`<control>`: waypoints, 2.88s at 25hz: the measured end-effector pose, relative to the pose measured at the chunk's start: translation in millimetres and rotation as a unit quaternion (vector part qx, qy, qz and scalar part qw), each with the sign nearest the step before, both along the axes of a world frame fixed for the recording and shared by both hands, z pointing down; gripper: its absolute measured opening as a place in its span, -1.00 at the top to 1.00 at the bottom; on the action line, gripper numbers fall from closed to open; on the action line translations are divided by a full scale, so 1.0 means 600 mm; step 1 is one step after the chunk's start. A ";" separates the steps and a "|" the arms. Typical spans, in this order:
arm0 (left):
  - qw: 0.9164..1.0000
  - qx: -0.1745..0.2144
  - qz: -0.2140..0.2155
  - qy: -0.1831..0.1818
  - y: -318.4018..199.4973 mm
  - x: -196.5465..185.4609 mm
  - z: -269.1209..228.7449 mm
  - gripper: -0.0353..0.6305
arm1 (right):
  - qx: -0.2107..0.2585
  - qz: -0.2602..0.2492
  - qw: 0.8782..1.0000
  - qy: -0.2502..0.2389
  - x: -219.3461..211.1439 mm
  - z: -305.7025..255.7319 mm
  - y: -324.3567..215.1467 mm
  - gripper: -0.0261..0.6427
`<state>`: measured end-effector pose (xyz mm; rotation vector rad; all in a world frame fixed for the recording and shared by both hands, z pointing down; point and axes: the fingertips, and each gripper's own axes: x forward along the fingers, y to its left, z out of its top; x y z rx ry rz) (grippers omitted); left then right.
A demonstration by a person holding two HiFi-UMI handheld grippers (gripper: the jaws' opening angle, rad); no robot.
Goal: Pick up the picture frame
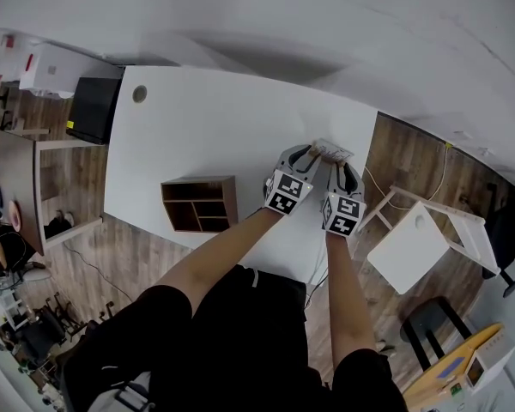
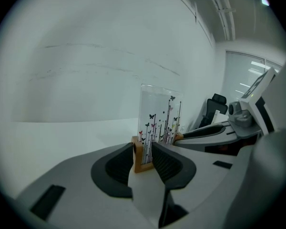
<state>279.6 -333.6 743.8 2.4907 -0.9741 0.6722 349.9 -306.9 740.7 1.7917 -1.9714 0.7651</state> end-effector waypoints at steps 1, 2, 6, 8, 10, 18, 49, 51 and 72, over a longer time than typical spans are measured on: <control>1.000 0.001 -0.001 0.001 -0.003 0.001 -0.001 0.55 | 0.000 -0.001 1.000 0.001 0.001 0.001 -0.001 0.61; 1.000 0.002 -0.001 0.002 -0.006 0.002 -0.001 0.55 | 0.001 -0.002 1.000 0.001 0.001 0.001 -0.002 0.61; 1.000 0.000 0.005 0.009 -0.011 0.007 0.002 0.55 | 0.003 -0.012 1.000 -0.010 -0.001 0.005 -0.010 0.59; 1.000 0.002 0.009 0.013 -0.015 0.007 -0.004 0.55 | 0.004 -0.017 1.000 -0.013 -0.003 0.007 -0.013 0.58; 1.000 0.005 0.014 0.014 -0.016 0.006 -0.006 0.55 | 0.003 -0.014 1.000 -0.013 -0.002 0.008 -0.013 0.58; 1.000 0.001 0.012 0.005 -0.008 -0.006 0.001 0.55 | 0.006 -0.012 1.000 -0.010 -0.003 0.004 -0.007 0.59; 0.998 0.021 0.034 0.053 0.219 -0.228 -0.189 0.64 | 0.104 -0.017 0.994 -0.030 -0.218 -0.186 0.234 0.67; 0.998 0.020 0.040 0.053 0.251 -0.252 -0.203 0.65 | 0.104 -0.013 0.994 -0.027 -0.241 -0.199 0.266 0.67; 0.993 0.026 0.075 0.083 0.554 -0.462 -0.330 0.65 | 0.109 0.070 0.991 -0.018 -0.459 -0.322 0.590 0.67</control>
